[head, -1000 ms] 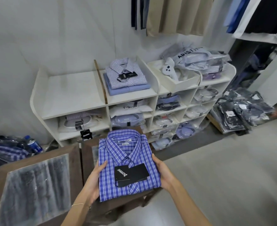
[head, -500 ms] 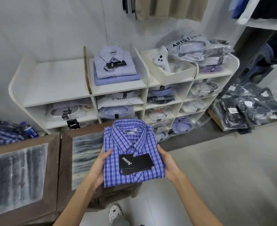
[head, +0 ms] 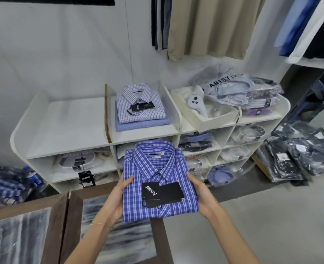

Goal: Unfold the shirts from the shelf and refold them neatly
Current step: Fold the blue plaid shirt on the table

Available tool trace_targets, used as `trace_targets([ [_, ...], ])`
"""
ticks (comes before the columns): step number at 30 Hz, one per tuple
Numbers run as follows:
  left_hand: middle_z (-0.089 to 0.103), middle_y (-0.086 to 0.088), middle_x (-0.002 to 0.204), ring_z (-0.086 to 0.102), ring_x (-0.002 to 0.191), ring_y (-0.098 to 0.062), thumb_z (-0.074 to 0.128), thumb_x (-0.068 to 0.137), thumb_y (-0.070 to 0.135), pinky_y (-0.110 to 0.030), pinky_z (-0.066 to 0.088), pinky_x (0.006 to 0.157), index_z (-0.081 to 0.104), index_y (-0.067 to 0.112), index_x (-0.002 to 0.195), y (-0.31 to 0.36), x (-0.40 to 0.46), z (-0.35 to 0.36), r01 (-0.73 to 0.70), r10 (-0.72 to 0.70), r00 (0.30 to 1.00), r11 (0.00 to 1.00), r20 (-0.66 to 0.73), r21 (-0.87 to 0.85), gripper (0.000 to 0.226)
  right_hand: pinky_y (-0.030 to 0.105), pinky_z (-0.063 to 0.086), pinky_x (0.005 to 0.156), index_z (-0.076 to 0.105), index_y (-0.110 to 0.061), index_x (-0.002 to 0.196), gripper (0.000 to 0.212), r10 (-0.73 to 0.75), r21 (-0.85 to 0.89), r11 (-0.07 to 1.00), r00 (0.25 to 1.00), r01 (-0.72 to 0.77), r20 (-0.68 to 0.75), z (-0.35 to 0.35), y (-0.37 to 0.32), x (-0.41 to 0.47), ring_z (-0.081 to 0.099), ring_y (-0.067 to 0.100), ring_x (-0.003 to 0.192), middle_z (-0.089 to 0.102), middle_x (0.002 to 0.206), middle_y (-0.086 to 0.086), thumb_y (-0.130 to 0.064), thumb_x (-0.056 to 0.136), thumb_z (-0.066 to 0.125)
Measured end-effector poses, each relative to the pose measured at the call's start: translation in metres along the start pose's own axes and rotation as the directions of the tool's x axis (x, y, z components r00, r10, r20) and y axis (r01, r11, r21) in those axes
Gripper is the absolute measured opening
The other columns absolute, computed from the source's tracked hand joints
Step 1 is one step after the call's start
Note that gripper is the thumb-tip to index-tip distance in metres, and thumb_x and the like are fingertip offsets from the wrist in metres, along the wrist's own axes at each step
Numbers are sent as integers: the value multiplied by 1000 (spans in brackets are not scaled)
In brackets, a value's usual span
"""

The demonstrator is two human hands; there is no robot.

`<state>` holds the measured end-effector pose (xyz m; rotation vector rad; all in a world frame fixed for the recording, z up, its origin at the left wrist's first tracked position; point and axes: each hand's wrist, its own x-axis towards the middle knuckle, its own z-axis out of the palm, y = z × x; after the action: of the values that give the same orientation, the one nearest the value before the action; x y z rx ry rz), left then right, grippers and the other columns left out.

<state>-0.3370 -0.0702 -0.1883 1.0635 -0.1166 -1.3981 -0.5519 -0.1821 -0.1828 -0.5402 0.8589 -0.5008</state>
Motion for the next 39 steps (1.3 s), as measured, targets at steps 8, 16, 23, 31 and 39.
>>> trace_targets([
  [8, 71, -17, 102, 73, 79, -29, 60, 81, 16, -41, 60, 62, 43, 12, 138, 64, 43, 24, -62, 63, 997, 998, 41, -19, 60, 38, 60, 69, 62, -10, 117, 30, -69, -28, 997, 987, 74, 146, 41, -69, 44, 72, 25, 88, 72, 106, 13, -22, 91, 54],
  [16, 73, -16, 98, 72, 81, -29, 58, 88, 24, -41, 60, 64, 52, 12, 122, 136, 110, 63, -146, 146, 989, 989, -3, -3, 37, 40, 59, 77, 61, -9, 120, 32, -44, -101, 992, 970, 70, 238, 75, -161, 117, 70, 26, 92, 70, 112, 14, -19, 91, 57],
  [23, 72, -13, 104, 71, 86, -29, 55, 94, 31, -46, 57, 80, 52, 24, 119, 216, 187, 83, -285, 312, 944, 936, -109, 205, 26, 40, 59, 73, 59, -20, 121, 40, -88, -182, 971, 943, 153, 320, 117, -227, 200, 69, 27, 99, 70, 113, 11, -17, 81, 61],
  [31, 71, -13, 104, 71, 83, -27, 56, 95, 30, -44, 58, 78, 51, 22, 124, 254, 248, 71, -277, 313, 934, 939, -170, 204, 30, 50, 54, 88, 55, -19, 128, 37, -62, -171, 977, 938, 127, 341, 137, -246, 277, 64, 31, 109, 68, 118, 12, -17, 90, 58],
  [39, 66, -13, 110, 67, 90, -28, 56, 95, 31, -44, 56, 80, 47, 20, 130, 256, 271, 65, -218, 267, 938, 950, -221, 222, 38, 58, 47, 96, 54, -20, 128, 43, -22, -159, 984, 947, 77, 322, 128, -244, 308, 62, 32, 112, 66, 121, 13, -19, 86, 63],
])
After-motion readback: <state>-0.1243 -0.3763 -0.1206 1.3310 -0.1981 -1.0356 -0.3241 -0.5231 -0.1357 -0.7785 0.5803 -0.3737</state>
